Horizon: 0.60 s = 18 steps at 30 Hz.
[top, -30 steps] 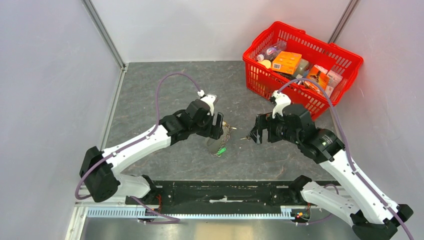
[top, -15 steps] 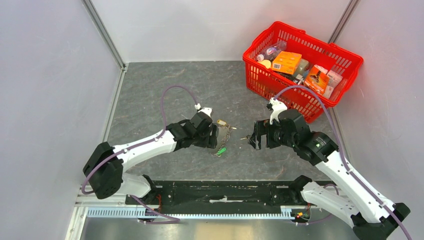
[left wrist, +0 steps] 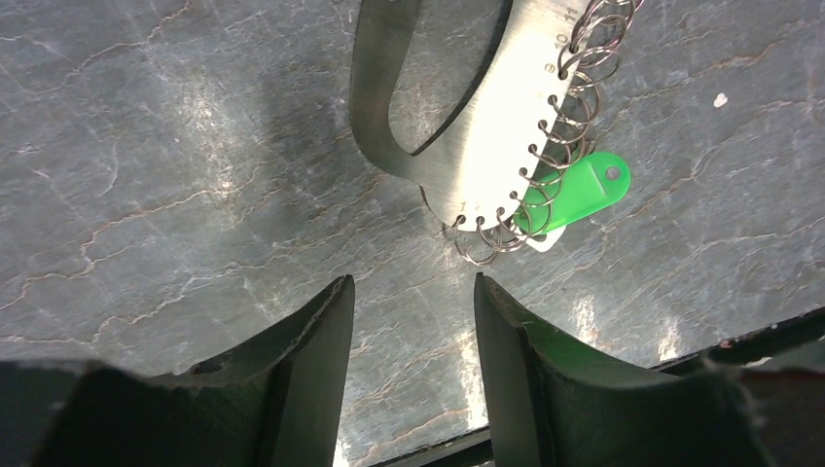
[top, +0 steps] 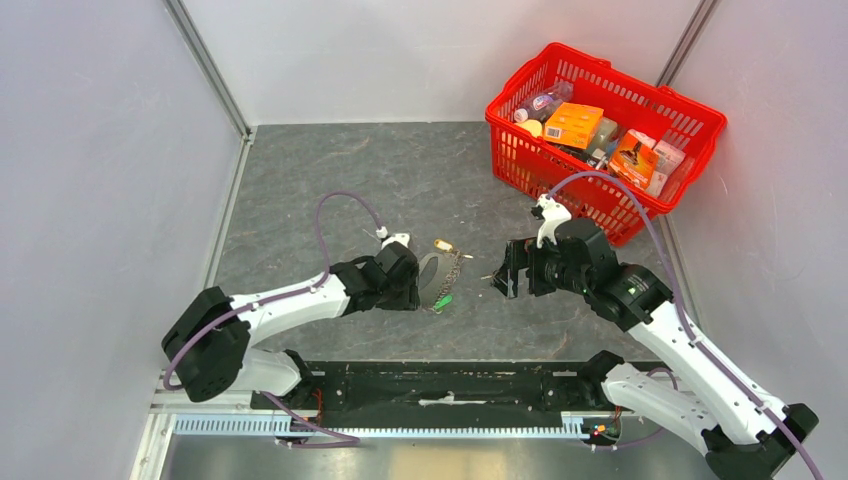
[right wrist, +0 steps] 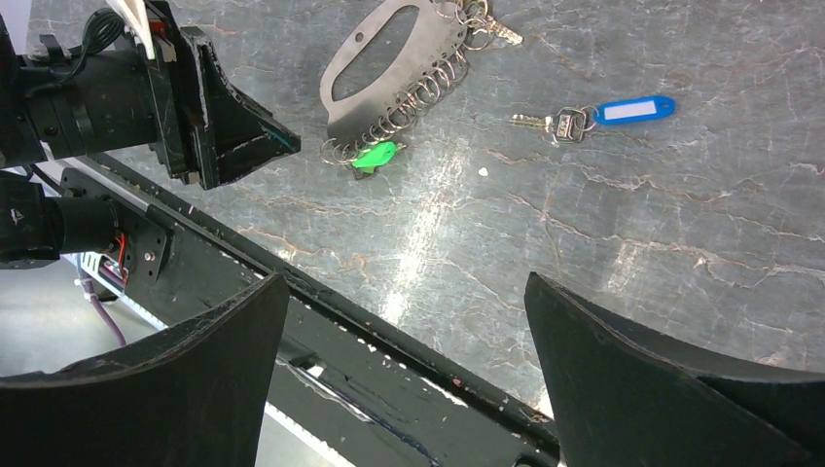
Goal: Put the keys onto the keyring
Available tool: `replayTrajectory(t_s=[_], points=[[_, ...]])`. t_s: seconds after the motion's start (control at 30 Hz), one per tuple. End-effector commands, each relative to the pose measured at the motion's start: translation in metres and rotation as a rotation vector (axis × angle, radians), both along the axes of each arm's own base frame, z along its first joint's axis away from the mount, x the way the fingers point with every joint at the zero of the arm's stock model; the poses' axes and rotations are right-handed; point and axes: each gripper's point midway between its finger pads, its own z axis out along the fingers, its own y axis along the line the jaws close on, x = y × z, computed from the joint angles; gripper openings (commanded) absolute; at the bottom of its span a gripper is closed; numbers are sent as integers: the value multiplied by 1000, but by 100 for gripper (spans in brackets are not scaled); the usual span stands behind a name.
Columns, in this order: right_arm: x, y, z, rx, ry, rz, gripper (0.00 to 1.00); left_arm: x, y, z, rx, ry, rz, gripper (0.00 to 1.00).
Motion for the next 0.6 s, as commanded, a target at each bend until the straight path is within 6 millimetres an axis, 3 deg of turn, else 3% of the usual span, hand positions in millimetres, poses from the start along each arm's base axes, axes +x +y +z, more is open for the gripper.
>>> replayTrajectory(t_s=[0.0,0.17,0.57], points=[[1,7,5,41,-17,9,99,9,-19,11,-121,-34,69,54],[-1,7,2,54,-15,5,99,7,-26,6,-197,-7,133,50],[-3,6,-3,58,-12,3,99,-2,-24,-5,-247,35,248,49]])
